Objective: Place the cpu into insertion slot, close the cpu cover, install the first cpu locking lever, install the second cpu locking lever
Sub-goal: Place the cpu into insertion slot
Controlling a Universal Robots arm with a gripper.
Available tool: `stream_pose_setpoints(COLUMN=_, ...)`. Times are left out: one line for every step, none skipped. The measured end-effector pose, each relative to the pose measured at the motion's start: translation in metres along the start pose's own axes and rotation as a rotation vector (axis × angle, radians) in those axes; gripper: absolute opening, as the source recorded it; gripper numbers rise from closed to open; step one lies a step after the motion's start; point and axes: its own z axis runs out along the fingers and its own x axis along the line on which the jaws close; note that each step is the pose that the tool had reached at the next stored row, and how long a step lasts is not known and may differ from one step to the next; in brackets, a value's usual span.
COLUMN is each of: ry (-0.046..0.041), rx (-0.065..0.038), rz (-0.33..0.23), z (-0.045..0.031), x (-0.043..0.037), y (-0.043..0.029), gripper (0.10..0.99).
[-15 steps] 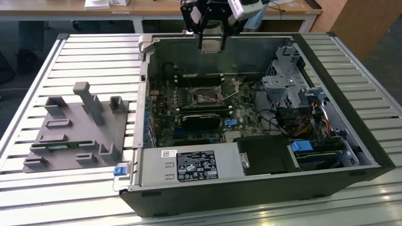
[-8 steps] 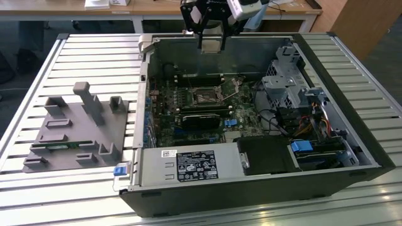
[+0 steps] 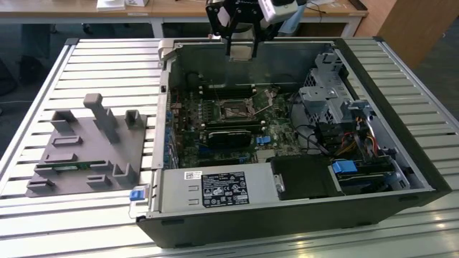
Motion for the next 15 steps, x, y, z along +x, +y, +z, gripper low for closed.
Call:
stream_pose_setpoints(ry=-0.0002, rx=0.000, rz=0.002, z=0.0000, x=0.0000, y=0.0000, gripper=0.537)
stream_pose_setpoints(ry=-0.0004, rx=0.000, rz=0.005, z=0.0000, x=0.0001, y=0.0000, gripper=0.537)
stream_pose_setpoints(ry=-0.0007, rx=0.000, rz=0.008, z=0.0000, x=0.0001, y=0.0000, gripper=0.537)
stream_pose_setpoints(ry=-0.0011, rx=0.000, rz=0.012, z=0.0000, x=0.0002, y=0.0000, gripper=0.537)
stream_pose_setpoints(ry=-0.0018, rx=0.000, rz=0.020, z=0.0000, x=0.0002, y=0.0000, gripper=0.537)
stream_pose_setpoints(ry=-0.0025, rx=-0.001, rz=0.028, z=0.0000, x=0.0001, y=0.0000, gripper=0.537)
stream_pose_setpoints(ry=-0.0033, rx=-0.001, rz=0.037, z=0.0000, x=0.0002, y=0.0000, gripper=0.537)
stream_pose_setpoints(ry=-0.0039, rx=-0.001, rz=0.044, z=0.0000, x=0.0001, y=0.0000, gripper=0.537)
stream_pose_setpoints(ry=-0.0044, rx=-0.001, rz=0.050, z=0.0000, x=0.0001, y=0.0000, gripper=0.537)
stream_pose_setpoints(ry=-0.0049, rx=-0.001, rz=0.055, z=0.0000, x=0.0001, y=0.0000, gripper=0.537)
stream_pose_setpoints(ry=-0.0054, rx=-0.001, rz=0.061, z=0.0000, x=0.0001, y=0.0000, gripper=0.537)
stream_pose_setpoints(ry=-0.0059, rx=-0.001, rz=0.066, z=0.0000, x=0.0001, y=0.0000, gripper=0.537)
stream_pose_setpoints(ry=-0.0062, rx=-0.001, rz=0.070, z=0.0000, x=0.0001, y=0.0000, gripper=0.537)
stream_pose_setpoints(ry=-0.0067, rx=-0.001, rz=0.074, z=0.0000, x=0.0002, y=0.0000, gripper=0.537)
stream_pose_setpoints(ry=-0.0070, rx=-0.001, rz=0.079, z=0.0000, x=0.0002, y=0.0000, gripper=0.537)
